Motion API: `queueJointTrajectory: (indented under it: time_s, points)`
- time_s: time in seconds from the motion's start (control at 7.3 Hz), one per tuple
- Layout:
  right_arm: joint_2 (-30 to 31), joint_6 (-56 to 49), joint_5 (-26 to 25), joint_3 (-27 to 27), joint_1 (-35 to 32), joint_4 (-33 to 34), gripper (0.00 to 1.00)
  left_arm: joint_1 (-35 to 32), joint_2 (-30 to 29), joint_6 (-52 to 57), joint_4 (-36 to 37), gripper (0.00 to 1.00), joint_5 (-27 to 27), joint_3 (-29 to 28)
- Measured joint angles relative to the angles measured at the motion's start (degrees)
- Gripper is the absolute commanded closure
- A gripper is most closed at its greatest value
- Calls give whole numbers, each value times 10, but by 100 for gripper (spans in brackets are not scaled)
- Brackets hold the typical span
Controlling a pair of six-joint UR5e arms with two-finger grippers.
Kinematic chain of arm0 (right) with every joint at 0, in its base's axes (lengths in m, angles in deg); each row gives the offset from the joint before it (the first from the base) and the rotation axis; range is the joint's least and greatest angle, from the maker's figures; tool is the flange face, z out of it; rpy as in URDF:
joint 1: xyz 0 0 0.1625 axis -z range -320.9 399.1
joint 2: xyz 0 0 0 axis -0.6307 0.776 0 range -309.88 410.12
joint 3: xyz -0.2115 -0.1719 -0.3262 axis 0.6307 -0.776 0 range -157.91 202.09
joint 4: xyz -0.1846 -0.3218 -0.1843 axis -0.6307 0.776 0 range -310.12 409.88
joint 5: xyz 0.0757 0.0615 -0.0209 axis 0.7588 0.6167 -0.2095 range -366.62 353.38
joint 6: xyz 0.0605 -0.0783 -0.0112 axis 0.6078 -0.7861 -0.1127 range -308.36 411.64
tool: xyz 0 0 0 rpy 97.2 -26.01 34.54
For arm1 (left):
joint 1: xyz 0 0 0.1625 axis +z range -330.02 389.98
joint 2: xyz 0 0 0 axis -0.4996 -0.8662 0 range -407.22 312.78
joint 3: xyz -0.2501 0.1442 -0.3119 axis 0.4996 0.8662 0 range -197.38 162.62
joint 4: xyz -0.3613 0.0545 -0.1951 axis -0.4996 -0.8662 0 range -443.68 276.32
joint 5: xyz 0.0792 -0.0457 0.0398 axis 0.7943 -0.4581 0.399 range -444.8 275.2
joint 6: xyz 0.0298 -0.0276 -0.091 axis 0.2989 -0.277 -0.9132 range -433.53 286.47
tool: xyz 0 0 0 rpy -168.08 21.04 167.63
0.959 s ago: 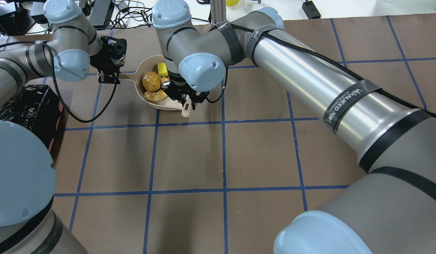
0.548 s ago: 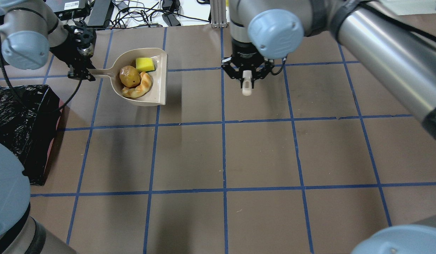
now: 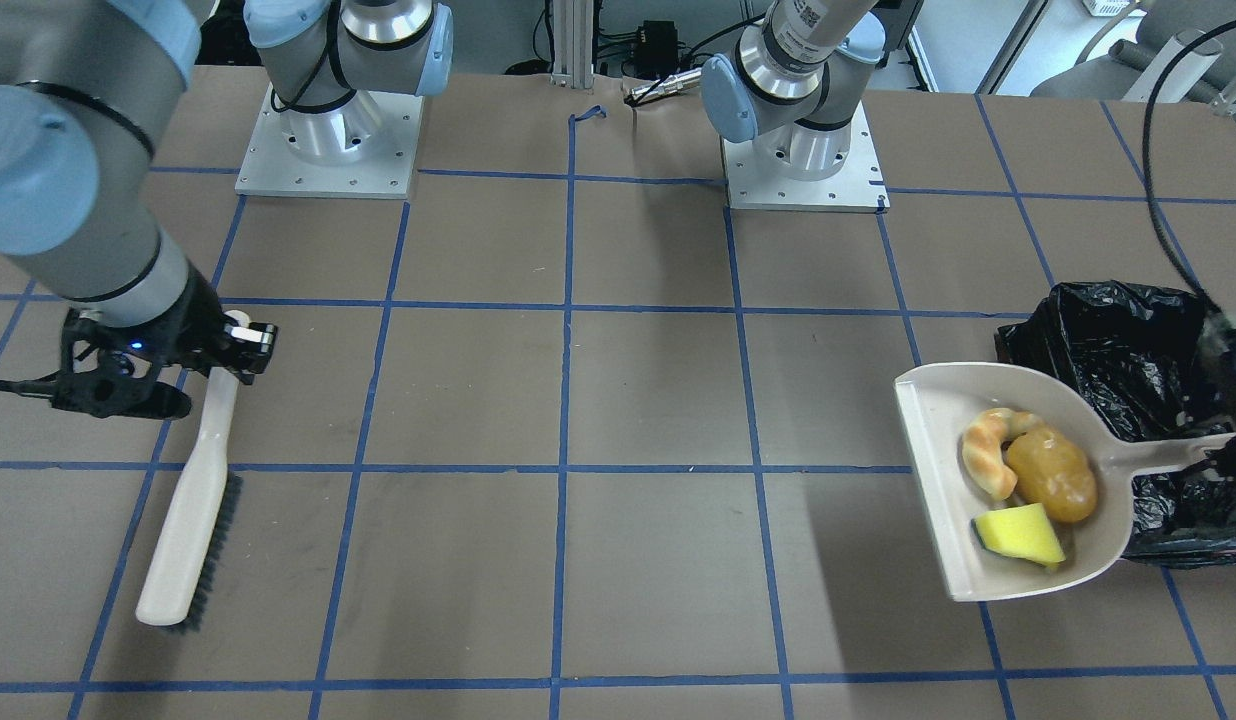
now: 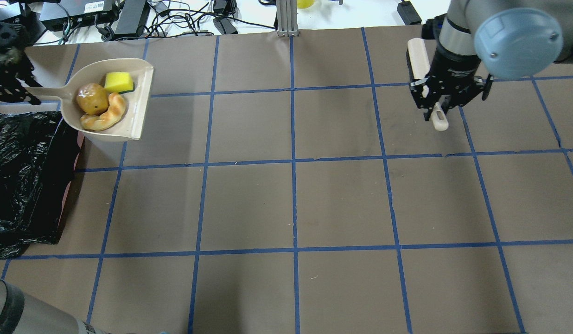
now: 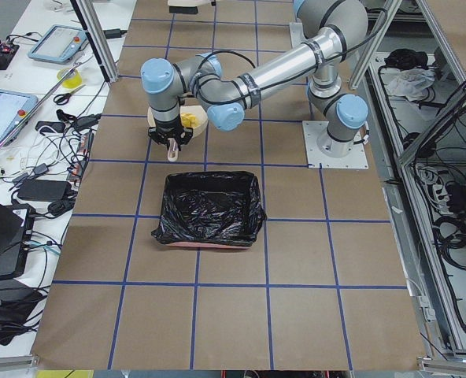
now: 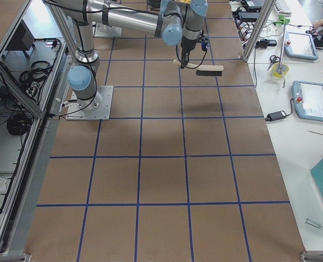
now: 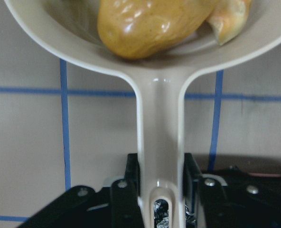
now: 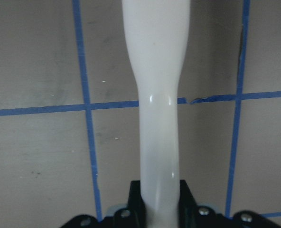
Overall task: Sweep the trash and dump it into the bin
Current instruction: 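Lift the loaded dustpan toward the black bin while the right gripper returns the brush, then tip the dustpan with the left gripper to dump the trash into the bin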
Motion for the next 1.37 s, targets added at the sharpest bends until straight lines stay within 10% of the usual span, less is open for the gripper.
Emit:
queueJointTrajectory:
  time_s: [0.68,1.37]
  points:
    - [-62,-106,1,39,108,105,100,124,-9,167,3,100,139,-108]
    - [-107,-113,6,41,112,143,100,98,-25,325,205,100,309,-71]
